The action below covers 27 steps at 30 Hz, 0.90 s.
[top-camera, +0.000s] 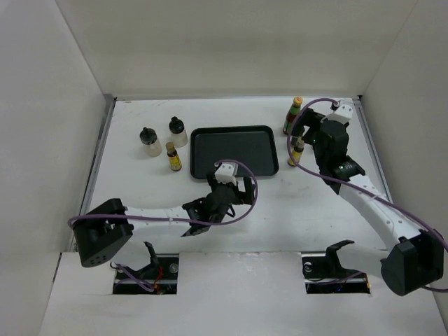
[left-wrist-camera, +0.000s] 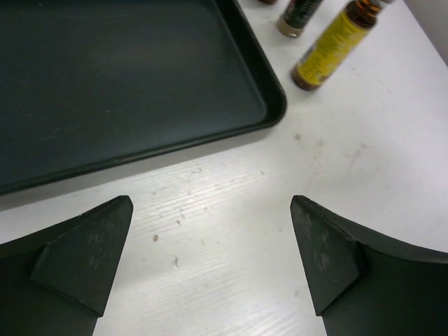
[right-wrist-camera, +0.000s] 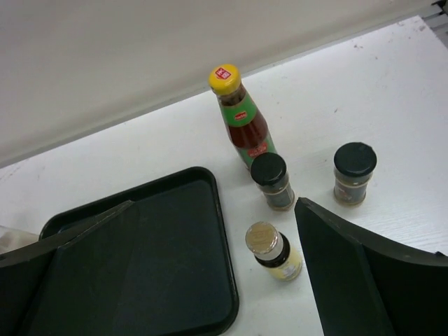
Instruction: Organize the condiment bottles
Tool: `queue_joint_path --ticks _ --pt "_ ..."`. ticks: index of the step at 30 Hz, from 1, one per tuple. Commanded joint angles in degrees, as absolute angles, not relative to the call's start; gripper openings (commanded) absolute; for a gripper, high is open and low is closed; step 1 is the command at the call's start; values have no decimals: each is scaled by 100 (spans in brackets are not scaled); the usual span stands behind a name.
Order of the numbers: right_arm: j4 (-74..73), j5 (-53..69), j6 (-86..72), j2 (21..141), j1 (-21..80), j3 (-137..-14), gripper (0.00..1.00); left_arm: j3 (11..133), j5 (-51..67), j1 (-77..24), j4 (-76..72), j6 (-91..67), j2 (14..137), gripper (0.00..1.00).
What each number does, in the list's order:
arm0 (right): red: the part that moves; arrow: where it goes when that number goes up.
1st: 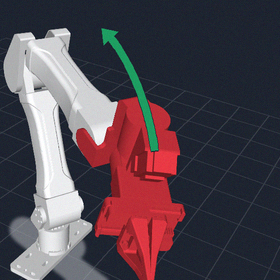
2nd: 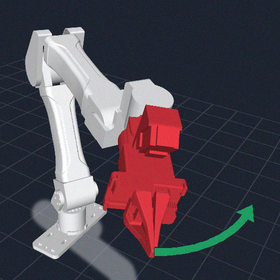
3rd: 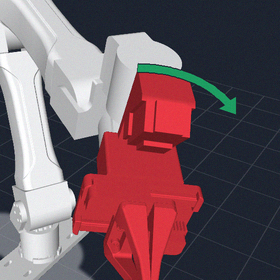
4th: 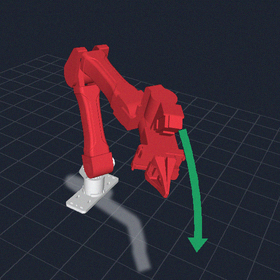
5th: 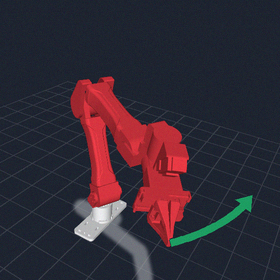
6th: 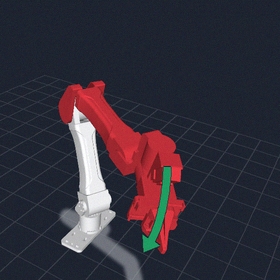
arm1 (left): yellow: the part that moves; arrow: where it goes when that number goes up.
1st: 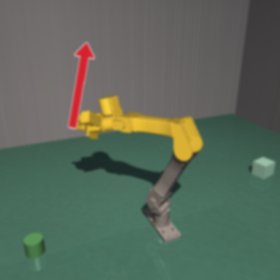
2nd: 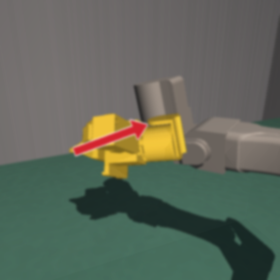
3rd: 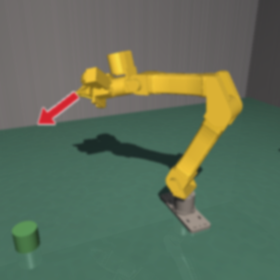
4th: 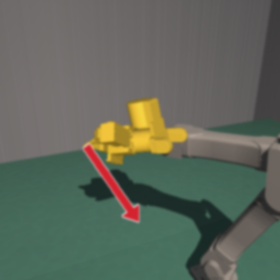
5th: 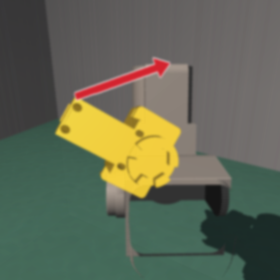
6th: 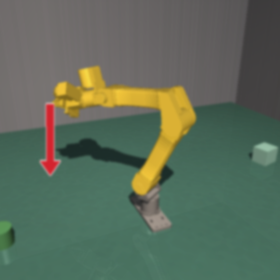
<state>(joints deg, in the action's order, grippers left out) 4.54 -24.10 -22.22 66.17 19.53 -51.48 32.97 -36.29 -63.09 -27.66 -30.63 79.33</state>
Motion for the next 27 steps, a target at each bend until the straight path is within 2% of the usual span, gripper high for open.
queue_joint_path --ticks 1,4,5,6,7,8,9,10,12,13,16,18,23,27 --pt "483 -2593 -1995 6732 1920 -5528 100 3305 -3516 -6490 -3225 -3085 7787 100" --pt "422 -2497 -1925 7056 1841 -5738 100 3287 -3533 -6596 -3287 -3059 7805 100" --pt "387 -2400 -1881 7153 1841 -5826 96 3287 -3498 -6648 -3287 -3050 7805 100" --pt "422 -2278 -1820 7241 1850 -5888 82 3278 -3455 -6692 -3305 -3032 7796 100" --pt "465 -2250 -1776 7329 1859 -5958 61 3252 -3411 -6728 -3366 -2997 7778 100" --pt "492 -2267 -1732 7426 1859 -6037 44 3200 -3341 -6745 -3462 -2945 7735 100" --pt "483 -2302 -1714 7522 1859 -6142 31 3121 -3270 -6745 -3593 -2910 7691 100" --pt "431 -2346 -1679 7628 1859 -6274 25 2998 -3217 -6737 -3777 -2874 7638 100" --pt "299 -2408 -1591 7821 1824 -6546 29 2752 -3252 -6667 -4164 -2865 7507 100" --pt "238 -2443 -1539 7927 1780 -6687 37 2620 -3313 -6605 -4314 -2865 7419 100" --pt "62 -2487 -1407 8217 1534 -7100 85 2312 -3777 -6438 -4482 -2970 7050 100" --pt "-35 -2374 -1319 8489 1393 -7364 98 2215 -4208 -6412 -4447 -3041 6865 100" --pt "-413 -2171 -1090 9394 1287 -8216 100 2083 -4368 -6359 -4491 -3146 6697 100" --pt "-413 -2232 -967 10018 1270 -8726 97 2048 -4456 -6210 -4412 -3217 6680 100"
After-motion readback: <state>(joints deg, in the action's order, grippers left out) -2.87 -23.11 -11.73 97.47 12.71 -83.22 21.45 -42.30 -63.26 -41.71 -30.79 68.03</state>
